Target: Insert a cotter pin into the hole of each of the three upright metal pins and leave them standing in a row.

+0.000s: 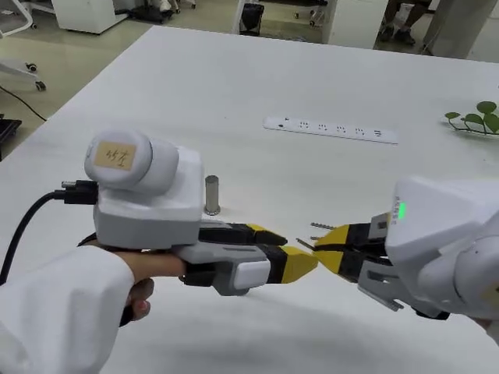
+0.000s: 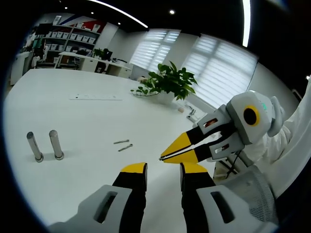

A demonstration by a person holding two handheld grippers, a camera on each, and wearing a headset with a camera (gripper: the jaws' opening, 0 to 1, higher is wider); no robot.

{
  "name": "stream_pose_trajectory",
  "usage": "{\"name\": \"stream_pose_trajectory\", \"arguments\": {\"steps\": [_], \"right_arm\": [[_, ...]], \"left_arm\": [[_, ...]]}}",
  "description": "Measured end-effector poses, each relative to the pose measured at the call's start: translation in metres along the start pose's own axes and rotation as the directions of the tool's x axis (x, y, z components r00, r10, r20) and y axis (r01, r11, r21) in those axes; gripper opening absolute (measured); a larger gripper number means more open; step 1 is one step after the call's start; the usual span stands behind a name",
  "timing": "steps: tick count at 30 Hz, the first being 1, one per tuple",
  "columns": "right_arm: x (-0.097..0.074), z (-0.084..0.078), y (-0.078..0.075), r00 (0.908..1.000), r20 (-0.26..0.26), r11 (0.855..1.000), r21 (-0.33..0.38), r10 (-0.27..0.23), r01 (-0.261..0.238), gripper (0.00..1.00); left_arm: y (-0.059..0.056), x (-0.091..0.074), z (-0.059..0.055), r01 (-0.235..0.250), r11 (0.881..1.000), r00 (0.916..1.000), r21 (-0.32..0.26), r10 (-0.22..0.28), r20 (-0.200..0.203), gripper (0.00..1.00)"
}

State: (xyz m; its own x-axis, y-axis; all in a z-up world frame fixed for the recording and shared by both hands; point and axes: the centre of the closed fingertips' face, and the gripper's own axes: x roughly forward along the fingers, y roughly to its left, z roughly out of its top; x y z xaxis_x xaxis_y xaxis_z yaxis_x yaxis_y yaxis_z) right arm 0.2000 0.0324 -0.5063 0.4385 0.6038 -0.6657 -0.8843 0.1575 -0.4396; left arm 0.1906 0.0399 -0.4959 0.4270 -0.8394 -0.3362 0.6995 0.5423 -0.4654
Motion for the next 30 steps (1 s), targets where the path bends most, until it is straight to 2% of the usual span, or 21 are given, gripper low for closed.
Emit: {"name": "stream_pose_trajectory", "arguments": {"steps": [18, 25, 30], "right_arm": [[0.001, 0.004, 0.01, 0.9997, -0.012, 0.999, -0.04, 0.019, -0.02, 0.0], [0.001, 0.006, 0.012, 0.9996, -0.015, 0.998, -0.061, 0.024, -0.025, 0.0], [0.003, 0.003, 0.016, 0.9991, -0.022, 0.997, -0.064, 0.037, -0.038, 0.0]], "left_arm": [[-0.002, 0.002, -0.003, 0.017, 1.0, 0.9998, -0.026, -0.017, -0.007, 0.13], [-0.004, 0.002, -0.005, 0.031, 0.998, 0.9994, -0.053, -0.032, -0.012, 0.05], [-0.003, 0.002, -0.008, 0.035, 0.997, 0.9992, -0.07, -0.036, -0.016, 0.04]]}}
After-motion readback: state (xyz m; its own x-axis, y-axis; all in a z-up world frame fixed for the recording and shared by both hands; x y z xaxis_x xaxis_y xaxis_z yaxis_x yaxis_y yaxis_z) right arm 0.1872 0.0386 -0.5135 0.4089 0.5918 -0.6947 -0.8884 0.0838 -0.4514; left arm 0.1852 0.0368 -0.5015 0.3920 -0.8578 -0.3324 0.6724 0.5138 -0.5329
